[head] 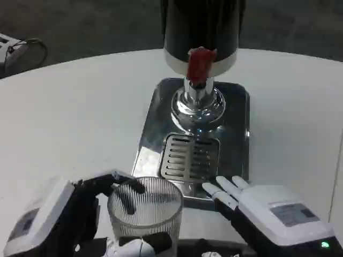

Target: Grasp the cup under the faucet to collect the drink, then remove the cup.

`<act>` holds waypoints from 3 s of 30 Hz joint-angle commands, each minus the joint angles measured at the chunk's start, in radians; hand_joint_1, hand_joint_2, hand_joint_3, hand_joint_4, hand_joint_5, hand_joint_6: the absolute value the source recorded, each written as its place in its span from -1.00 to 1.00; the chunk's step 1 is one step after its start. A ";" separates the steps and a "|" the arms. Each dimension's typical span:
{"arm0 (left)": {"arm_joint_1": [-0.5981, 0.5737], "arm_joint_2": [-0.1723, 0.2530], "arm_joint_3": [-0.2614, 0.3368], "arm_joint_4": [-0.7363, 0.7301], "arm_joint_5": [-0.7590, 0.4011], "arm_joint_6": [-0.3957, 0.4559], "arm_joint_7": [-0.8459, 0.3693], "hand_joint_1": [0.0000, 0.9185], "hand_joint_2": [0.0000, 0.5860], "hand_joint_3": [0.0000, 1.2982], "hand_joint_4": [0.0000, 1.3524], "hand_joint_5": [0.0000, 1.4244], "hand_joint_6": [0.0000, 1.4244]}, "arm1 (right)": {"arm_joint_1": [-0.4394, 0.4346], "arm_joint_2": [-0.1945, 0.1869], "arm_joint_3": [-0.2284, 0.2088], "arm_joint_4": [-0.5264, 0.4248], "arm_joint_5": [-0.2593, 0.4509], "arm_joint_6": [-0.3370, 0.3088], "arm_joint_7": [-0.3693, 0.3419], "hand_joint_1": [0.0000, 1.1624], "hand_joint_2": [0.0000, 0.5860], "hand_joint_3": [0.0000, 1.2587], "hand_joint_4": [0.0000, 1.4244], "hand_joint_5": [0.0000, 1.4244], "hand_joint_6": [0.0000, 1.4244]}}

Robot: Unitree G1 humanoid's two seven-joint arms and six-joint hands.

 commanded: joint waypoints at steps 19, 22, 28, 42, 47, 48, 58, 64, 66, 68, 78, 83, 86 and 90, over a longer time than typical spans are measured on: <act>-0.057 -0.013 0.012 0.031 0.001 -0.006 0.031 -0.09 -0.90 0.65 0.70 0.90 1.00 | -0.013 0.003 -0.014 0.017 0.014 -0.001 0.009 -0.50 0.52 -0.87 -1.00 -1.00 -0.94; -0.082 -0.019 0.011 0.052 0.005 -0.001 0.040 -0.09 -0.90 0.65 0.70 0.88 1.00 | -0.001 0.002 -0.025 0.009 0.018 -0.001 0.004 -0.50 0.52 -0.87 -1.00 -1.00 -0.94; -0.132 -0.023 0.012 0.090 0.010 0.007 0.058 -0.09 -0.90 0.65 0.70 0.88 1.00 | 0.014 -0.001 -0.038 -0.001 0.020 -0.008 0.002 -0.50 0.52 -0.87 -1.00 -1.00 -0.94; -0.385 0.018 0.018 0.384 0.074 0.039 0.152 -0.09 -0.90 0.65 0.70 0.88 1.00 | 0.107 -0.013 -0.112 -0.063 0.048 -0.018 -0.003 -0.50 0.52 -0.87 -1.00 -1.00 -0.94; -0.487 0.045 0.010 0.492 0.087 0.048 0.180 -0.09 -0.90 0.65 0.70 0.88 1.00 | 0.123 -0.017 -0.130 -0.075 0.057 -0.023 -0.007 -0.50 0.52 -0.87 -1.00 -1.00 -0.94; -0.509 0.050 0.006 0.513 0.089 0.050 0.185 -0.09 -0.90 0.65 0.70 0.88 1.00 | 0.129 -0.019 -0.135 -0.079 0.060 -0.027 -0.007 -0.50 0.52 -0.87 -1.00 -1.00 -0.94; -0.736 0.036 -0.102 0.719 0.139 0.067 0.233 -0.09 -0.90 0.65 0.70 0.88 1.00 | 0.163 -0.032 -0.176 -0.102 0.093 -0.048 -0.012 -0.50 0.52 -0.87 -1.00 -1.00 -0.92; -0.811 0.007 -0.190 0.809 0.174 0.071 0.263 -0.09 -0.90 0.65 0.69 0.88 1.00 | 0.177 -0.040 -0.212 -0.101 0.120 -0.054 -0.016 -0.50 0.52 -0.87 -1.00 -1.00 -0.92; -0.832 0.001 -0.211 0.835 0.180 0.073 0.273 -0.09 -0.90 0.65 0.68 0.88 1.00 | 0.181 -0.044 -0.227 -0.099 0.131 -0.055 -0.018 -0.50 0.52 -0.87 -1.00 -1.00 -0.92; -0.852 -0.004 -0.226 0.858 0.187 0.073 0.280 -0.09 -0.90 0.65 0.68 0.88 1.00 | 0.186 -0.049 -0.242 -0.098 0.142 -0.057 -0.020 -0.50 0.52 -0.87 -1.00 -1.00 -0.92; -0.953 -0.021 -0.289 0.984 0.210 0.074 0.322 -0.12 -0.89 0.63 0.67 0.85 1.00 | 0.201 -0.076 -0.291 -0.085 0.188 -0.058 -0.032 -0.50 0.52 -0.87 -1.00 -1.00 -0.91; -0.985 -0.024 -0.314 1.028 0.208 0.069 0.336 -0.12 -0.89 0.57 0.60 0.80 0.98 | 0.208 -0.080 -0.308 -0.080 0.202 -0.056 -0.037 -0.50 0.52 -0.85 -1.00 -1.00 -0.93; -0.999 -0.026 -0.330 1.044 0.205 0.068 0.337 -0.12 -0.89 0.49 0.51 0.74 0.97 | 0.216 -0.080 -0.316 -0.080 0.205 -0.056 -0.041 -0.50 0.52 -0.85 -1.00 -1.00 -0.93; -1.012 -0.033 -0.342 1.058 0.196 0.067 0.329 -0.17 -0.91 0.33 0.32 0.62 0.90 | 0.220 -0.081 -0.322 -0.080 0.208 -0.053 -0.041 -0.51 0.53 -0.85 -1.00 -1.00 -0.94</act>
